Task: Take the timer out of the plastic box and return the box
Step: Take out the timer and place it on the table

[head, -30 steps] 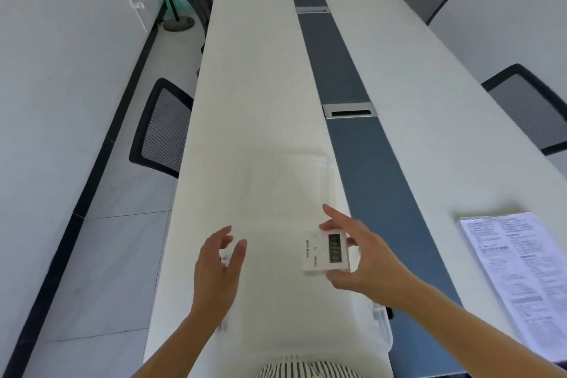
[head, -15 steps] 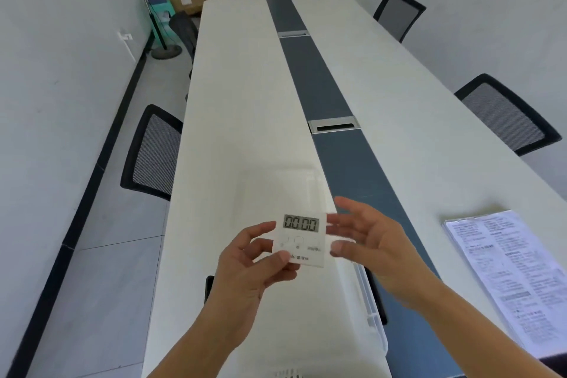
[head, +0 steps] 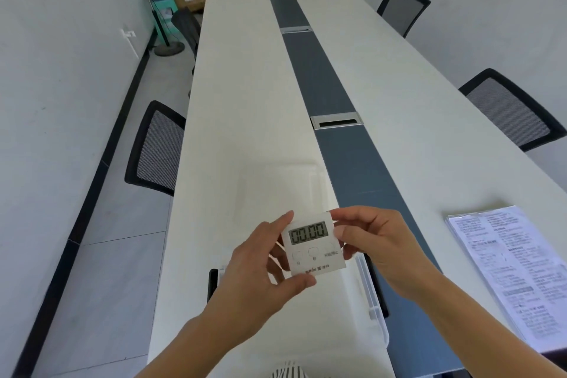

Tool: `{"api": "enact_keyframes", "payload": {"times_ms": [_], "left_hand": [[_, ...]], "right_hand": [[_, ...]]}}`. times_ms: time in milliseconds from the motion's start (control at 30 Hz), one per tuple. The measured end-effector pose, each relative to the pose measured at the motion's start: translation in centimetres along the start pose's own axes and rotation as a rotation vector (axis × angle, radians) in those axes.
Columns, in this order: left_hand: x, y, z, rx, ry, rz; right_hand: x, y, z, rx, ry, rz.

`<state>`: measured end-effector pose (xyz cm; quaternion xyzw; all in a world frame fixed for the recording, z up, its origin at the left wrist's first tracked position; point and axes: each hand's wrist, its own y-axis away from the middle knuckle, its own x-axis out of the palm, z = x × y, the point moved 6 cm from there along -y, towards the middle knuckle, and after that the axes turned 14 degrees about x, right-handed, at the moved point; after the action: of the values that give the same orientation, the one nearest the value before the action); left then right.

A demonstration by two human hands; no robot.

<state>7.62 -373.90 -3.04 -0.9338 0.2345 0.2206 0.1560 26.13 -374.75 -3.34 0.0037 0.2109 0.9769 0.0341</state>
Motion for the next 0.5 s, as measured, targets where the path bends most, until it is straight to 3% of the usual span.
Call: {"api": "enact_keyframes", "payload": {"times_ms": [200,267,367,500], "left_hand": [[-0.1,-0.2,-0.5,0.177,-0.204,0.007],[-0.5,-0.5,-0.2,0.066,-0.046,-0.016],[-0.3,-1.0,1.6,-0.227,0.413,-0.073],[0.4,-1.0,2.4,-0.343,0.676,-0.082]], "right_hand": [[0.2,-0.1,0.4,-0.012,0.044,-0.068],[0.2,-0.2,0.5,0.008,0.018,-0.071],[0.2,-0.2,0.5,0.070,-0.121,-0.010],[0.8,0.1,0.5,0.086,-0.097,0.027]]}}
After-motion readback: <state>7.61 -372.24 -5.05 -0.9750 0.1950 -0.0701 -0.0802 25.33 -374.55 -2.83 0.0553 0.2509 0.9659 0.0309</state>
